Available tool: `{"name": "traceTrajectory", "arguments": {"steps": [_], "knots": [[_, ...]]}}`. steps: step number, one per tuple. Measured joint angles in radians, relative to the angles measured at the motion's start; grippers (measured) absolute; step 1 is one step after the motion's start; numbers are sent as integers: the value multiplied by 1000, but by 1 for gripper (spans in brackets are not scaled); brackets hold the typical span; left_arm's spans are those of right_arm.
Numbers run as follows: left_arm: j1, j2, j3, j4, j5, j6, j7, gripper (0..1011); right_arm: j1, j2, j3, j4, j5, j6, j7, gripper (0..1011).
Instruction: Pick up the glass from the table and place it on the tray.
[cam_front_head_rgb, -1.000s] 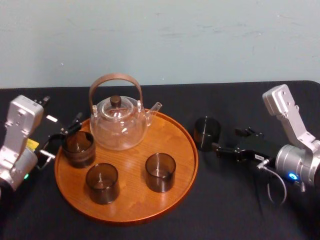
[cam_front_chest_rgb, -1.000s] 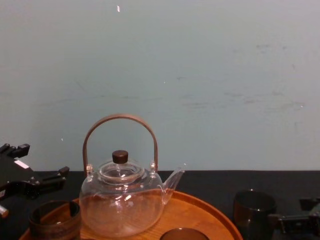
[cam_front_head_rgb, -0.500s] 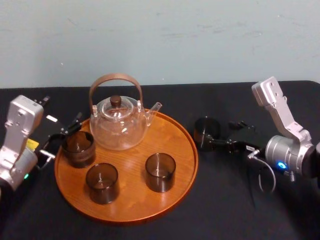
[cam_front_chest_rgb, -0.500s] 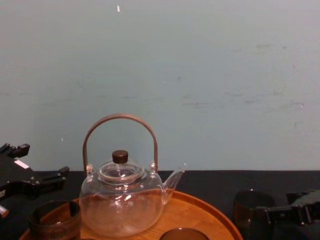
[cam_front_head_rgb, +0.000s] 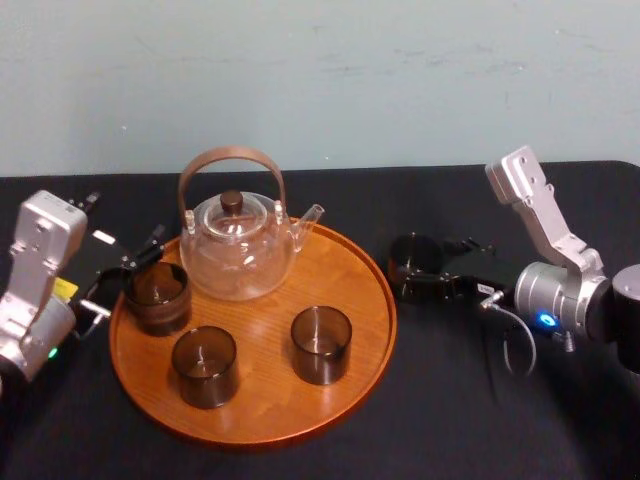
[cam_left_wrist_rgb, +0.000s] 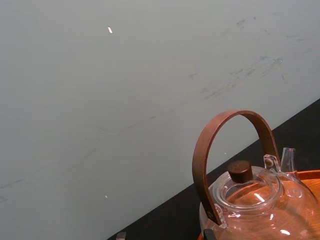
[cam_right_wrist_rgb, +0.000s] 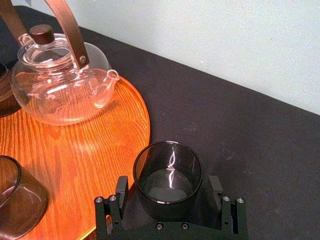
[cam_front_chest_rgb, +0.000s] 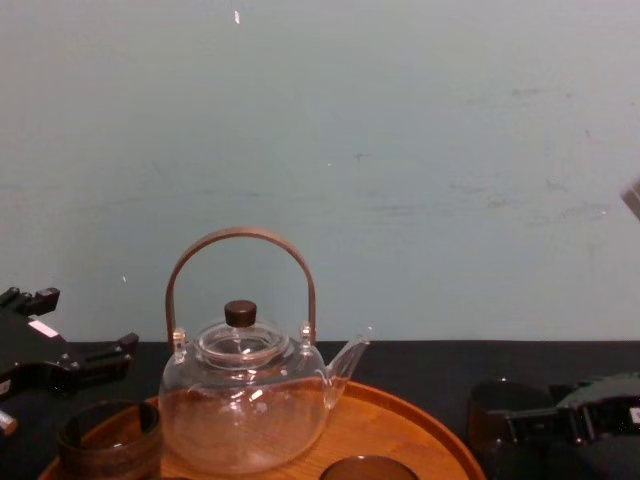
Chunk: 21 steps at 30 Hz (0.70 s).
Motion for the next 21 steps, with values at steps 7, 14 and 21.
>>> {"name": "traceTrajectory", "arguments": {"steps": [7,14,21], "knots": [[0,0,0,0,0,0,0,1001,26,-19,-4,37,-5,0,6,1002],[0,0,0,0,0,0,0,1001,44,-30,-8,61,-11,-3,12,1002],[0,0,0,0,0,0,0,1001,58,-40,-14,81,-17,-6,20,1002]]}}
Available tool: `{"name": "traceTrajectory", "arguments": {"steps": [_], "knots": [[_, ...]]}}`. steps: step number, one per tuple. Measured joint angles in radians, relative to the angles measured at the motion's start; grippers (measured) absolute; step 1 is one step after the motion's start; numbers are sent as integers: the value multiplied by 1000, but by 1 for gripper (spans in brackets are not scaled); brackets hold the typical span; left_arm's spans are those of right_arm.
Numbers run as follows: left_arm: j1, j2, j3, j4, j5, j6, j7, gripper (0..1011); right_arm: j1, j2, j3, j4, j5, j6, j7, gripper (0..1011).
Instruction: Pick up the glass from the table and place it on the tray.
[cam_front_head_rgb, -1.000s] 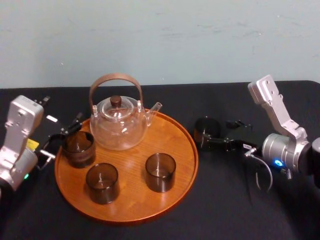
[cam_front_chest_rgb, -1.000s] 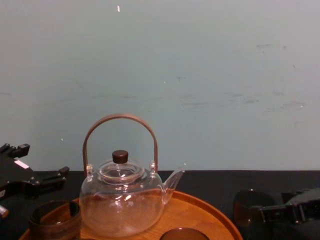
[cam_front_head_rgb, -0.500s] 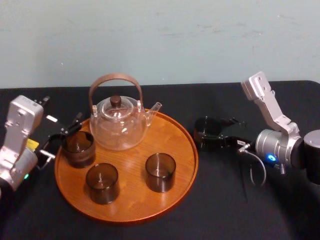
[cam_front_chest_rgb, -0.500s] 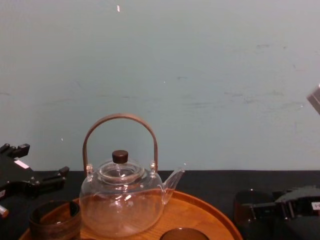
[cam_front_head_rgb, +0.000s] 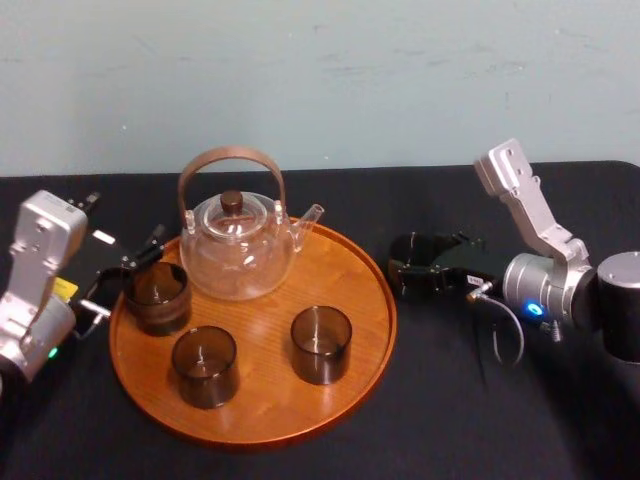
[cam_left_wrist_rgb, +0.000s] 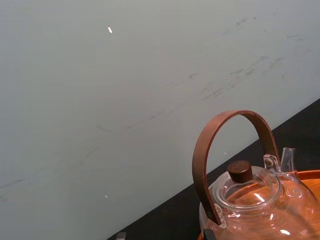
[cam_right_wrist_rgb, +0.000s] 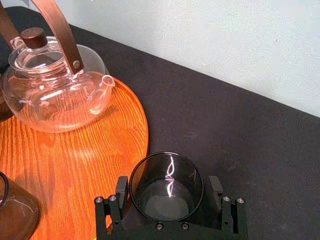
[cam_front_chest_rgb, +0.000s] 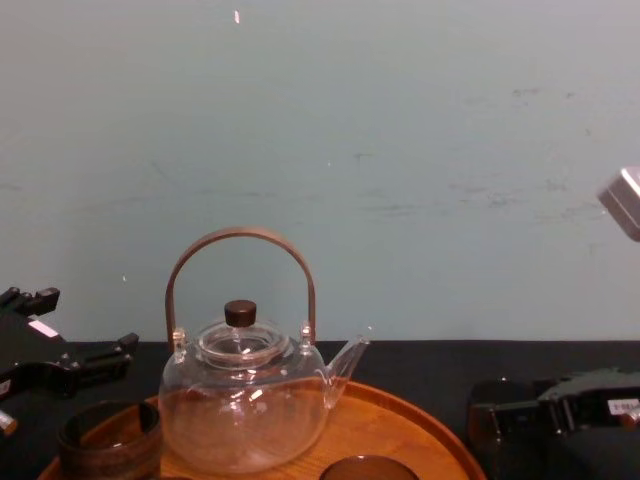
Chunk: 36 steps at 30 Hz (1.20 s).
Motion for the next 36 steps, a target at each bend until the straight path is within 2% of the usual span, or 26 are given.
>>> {"name": "traceTrajectory", "arguments": {"steps": [18,24,36], "knots": [[0,0,0,0,0,0,0,1001,6,-5,-4,9,-10,0,-4,1002],[0,0,0,0,0,0,0,1001,6,-5,-3,8,-8,0,-4,902],[0,0,0,0,0,0,0,1001,5,-4,-2,7,-6,0,-4,900]]}}
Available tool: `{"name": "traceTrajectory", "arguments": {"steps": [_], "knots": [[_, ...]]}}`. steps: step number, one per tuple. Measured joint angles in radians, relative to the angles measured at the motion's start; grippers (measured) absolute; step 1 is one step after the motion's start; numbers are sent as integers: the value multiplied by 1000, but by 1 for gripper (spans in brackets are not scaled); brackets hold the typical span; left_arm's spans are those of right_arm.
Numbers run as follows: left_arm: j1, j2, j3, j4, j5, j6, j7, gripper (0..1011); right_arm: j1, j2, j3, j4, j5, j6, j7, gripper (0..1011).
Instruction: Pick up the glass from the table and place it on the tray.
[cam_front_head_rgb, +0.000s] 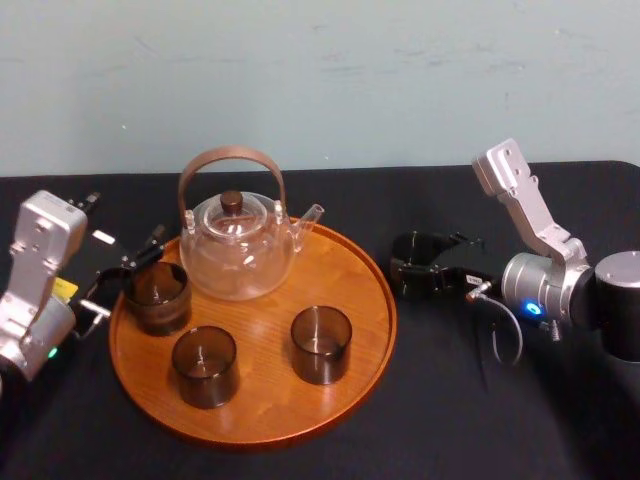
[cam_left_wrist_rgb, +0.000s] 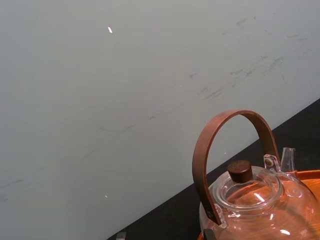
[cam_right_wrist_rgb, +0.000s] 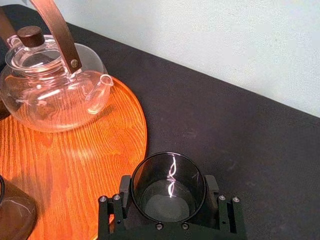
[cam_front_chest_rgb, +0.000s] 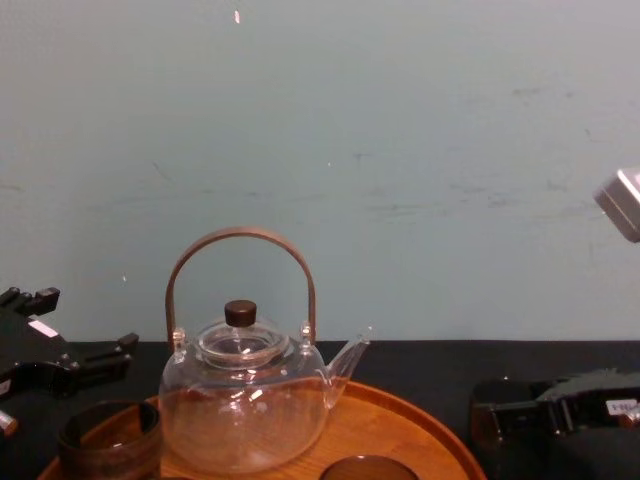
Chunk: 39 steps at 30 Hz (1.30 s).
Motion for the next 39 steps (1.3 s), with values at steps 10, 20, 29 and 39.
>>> {"name": "traceTrajectory", "arguments": {"steps": [10,20,29,39], "knots": [[0,0,0,0,0,0,0,1001,-8,8,5,-15,7,0,10,900],[0,0,0,0,0,0,0,1001,-19,36,18,-83,26,-4,26,900],[0,0,0,0,0,0,0,1001,8,43,3,-128,29,-25,45,900],[0,0,0,0,0,0,0,1001,35,33,-44,-140,31,-42,78,900]]}}
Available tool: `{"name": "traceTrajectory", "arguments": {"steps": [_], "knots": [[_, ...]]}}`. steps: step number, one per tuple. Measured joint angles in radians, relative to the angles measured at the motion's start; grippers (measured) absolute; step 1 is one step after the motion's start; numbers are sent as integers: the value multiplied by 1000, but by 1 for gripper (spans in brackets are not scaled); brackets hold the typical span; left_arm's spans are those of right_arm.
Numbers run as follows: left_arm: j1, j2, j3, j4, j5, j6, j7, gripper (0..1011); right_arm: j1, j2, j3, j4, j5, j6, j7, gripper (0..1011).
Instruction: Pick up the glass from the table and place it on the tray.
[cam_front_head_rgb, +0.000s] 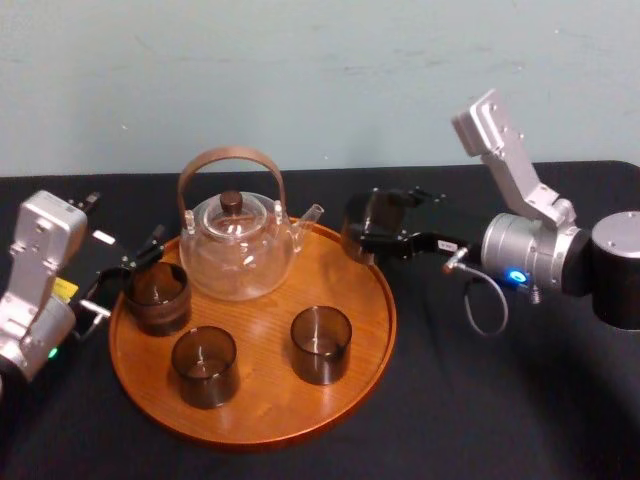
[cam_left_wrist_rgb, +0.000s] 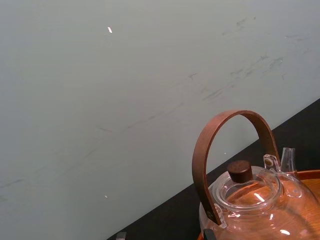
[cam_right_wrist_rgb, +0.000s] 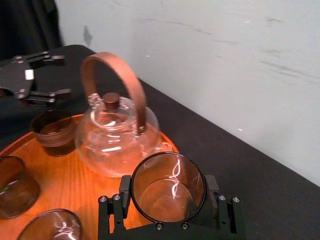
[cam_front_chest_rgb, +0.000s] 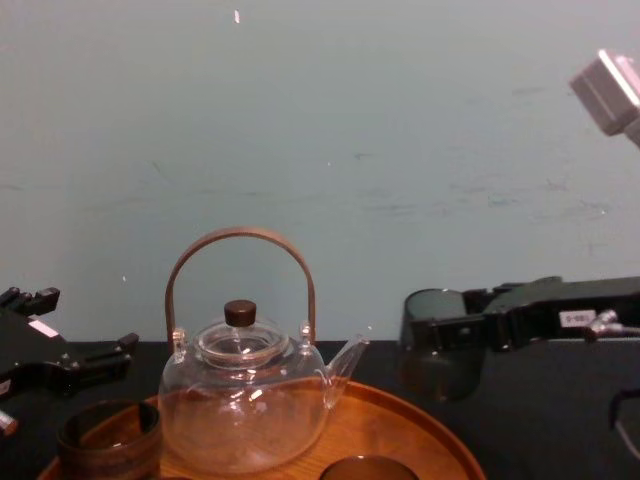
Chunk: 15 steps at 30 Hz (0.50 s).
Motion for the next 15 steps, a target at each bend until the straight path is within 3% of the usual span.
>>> {"name": "traceTrajectory", "arguments": {"steps": [15], "knots": [[0,0,0,0,0,0,0,1001,41,-37,-80,74,-13,-55,42,900]]}}
